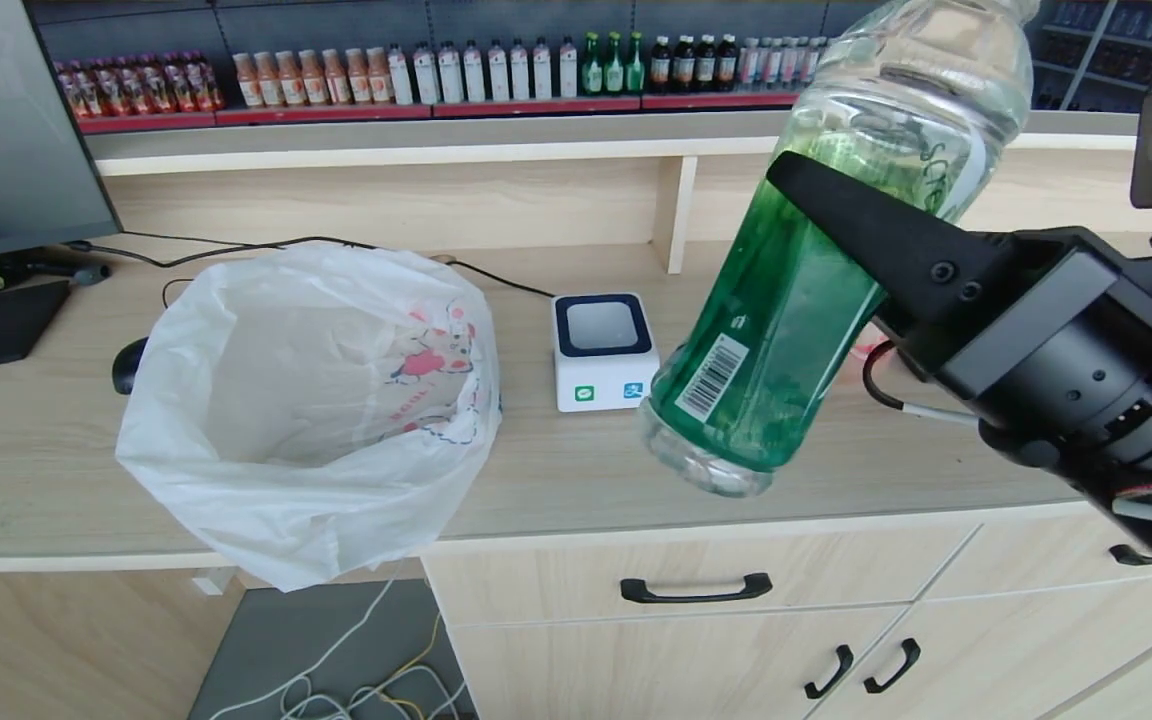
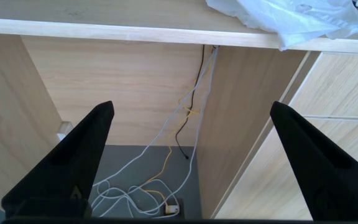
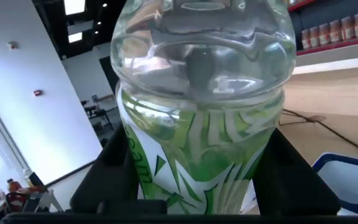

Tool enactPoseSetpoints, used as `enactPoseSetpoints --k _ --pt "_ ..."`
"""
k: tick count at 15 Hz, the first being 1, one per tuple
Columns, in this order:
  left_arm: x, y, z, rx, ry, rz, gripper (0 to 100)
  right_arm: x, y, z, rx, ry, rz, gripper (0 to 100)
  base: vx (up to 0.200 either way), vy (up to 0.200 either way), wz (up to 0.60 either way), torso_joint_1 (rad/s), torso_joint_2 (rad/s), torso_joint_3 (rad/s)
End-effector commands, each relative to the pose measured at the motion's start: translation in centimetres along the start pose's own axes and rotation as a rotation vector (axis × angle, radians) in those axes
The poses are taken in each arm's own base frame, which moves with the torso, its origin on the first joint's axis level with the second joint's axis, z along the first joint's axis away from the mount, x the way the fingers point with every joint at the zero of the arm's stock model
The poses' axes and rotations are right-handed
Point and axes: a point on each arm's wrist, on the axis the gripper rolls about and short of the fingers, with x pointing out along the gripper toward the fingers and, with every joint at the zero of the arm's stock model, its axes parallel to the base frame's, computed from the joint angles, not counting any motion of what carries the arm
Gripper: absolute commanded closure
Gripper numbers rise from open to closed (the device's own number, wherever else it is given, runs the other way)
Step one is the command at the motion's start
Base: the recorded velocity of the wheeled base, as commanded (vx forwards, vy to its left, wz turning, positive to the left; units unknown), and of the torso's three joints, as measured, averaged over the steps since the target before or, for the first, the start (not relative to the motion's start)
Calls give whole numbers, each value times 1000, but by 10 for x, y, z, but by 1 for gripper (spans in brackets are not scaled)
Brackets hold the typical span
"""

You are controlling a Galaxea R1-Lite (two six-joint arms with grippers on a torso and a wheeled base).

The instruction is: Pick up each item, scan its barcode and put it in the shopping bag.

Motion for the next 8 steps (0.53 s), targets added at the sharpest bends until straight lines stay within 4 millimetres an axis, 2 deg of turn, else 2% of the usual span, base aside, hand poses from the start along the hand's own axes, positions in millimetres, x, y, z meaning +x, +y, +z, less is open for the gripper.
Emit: enactPoseSetpoints --k 1,8 --pt "0 0 0 0 0 0 0 -4 -2 -8 38 22 -2 100 0 0 0 0 0 0" --pt "0 0 0 0 0 0 0 -4 3 -3 221 -29 59 100 0 0 0 0 0 0"
